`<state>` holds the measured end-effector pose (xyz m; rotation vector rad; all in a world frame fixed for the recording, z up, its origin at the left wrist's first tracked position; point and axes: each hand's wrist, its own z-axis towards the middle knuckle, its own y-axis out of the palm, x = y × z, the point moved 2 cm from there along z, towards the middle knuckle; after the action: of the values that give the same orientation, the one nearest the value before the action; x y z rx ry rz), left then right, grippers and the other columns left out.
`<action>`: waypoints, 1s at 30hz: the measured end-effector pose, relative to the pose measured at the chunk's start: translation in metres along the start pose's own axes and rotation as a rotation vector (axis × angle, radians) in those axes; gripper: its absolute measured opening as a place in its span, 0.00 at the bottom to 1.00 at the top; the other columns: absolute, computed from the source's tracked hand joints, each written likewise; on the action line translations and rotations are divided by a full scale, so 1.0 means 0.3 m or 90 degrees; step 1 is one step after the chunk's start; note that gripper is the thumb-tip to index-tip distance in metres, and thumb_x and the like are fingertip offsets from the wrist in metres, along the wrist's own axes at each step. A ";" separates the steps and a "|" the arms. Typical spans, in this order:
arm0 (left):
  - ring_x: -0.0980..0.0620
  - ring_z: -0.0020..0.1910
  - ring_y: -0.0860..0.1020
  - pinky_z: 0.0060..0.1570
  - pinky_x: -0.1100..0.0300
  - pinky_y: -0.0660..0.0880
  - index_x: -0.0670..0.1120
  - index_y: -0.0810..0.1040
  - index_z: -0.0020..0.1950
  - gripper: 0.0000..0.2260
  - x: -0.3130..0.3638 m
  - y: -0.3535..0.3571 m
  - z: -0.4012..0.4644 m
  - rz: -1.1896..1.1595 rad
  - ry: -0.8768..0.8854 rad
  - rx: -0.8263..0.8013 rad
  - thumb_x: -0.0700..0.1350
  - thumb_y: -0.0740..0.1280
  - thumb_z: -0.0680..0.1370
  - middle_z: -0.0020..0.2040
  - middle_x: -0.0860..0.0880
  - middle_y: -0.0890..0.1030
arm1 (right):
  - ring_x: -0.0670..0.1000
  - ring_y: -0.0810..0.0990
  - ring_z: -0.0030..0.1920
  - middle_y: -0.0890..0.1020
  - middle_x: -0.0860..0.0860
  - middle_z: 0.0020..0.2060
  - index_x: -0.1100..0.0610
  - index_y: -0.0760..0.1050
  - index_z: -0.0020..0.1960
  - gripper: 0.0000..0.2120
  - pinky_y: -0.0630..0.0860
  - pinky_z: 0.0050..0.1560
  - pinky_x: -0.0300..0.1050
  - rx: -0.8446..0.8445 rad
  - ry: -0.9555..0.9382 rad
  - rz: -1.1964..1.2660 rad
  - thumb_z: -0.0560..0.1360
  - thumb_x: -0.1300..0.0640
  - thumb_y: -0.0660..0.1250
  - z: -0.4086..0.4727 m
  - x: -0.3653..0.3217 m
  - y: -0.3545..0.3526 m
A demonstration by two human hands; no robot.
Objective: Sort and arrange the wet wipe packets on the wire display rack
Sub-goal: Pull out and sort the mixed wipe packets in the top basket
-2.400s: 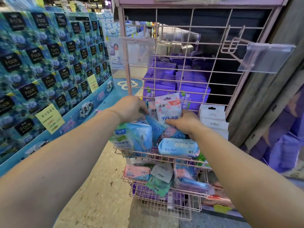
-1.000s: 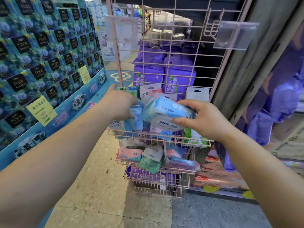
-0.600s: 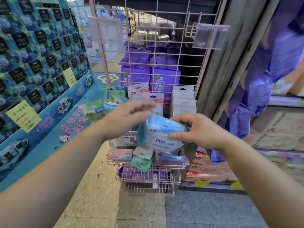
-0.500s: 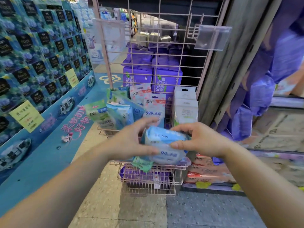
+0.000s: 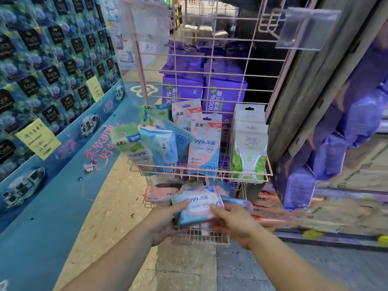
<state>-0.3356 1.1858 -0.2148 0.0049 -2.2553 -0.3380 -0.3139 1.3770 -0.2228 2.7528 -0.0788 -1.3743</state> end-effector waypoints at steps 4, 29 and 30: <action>0.49 0.47 0.82 0.44 0.57 0.80 0.41 0.77 0.57 0.11 0.051 -0.024 0.115 -0.059 0.113 0.074 0.37 0.69 0.75 0.51 0.44 0.83 | 0.55 0.80 0.42 0.82 0.58 0.42 0.60 0.77 0.47 0.07 0.81 0.49 0.53 0.100 -0.066 0.065 0.76 0.56 0.68 0.100 -0.052 0.049; 0.50 0.69 0.69 0.66 0.61 0.64 0.46 0.78 0.60 0.19 -0.104 -0.064 0.190 0.681 0.394 0.170 0.46 0.74 0.70 0.69 0.50 0.72 | 0.51 0.80 0.44 0.82 0.51 0.49 0.53 0.74 0.59 0.13 0.77 0.45 0.44 0.177 -0.144 -0.183 0.76 0.63 0.64 0.155 0.088 0.116; 0.50 0.67 0.71 0.64 0.63 0.64 0.45 0.79 0.59 0.18 -0.106 -0.072 0.186 0.676 0.407 0.176 0.46 0.74 0.69 0.67 0.48 0.74 | 0.48 0.79 0.42 0.81 0.50 0.50 0.54 0.73 0.64 0.17 0.75 0.43 0.40 0.149 -0.144 -0.176 0.76 0.64 0.64 0.163 0.078 0.125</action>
<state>-0.3592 1.1819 -0.2782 -0.7890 -1.3908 0.4851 -0.3395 1.3362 -0.2678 2.8642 0.1471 -1.8554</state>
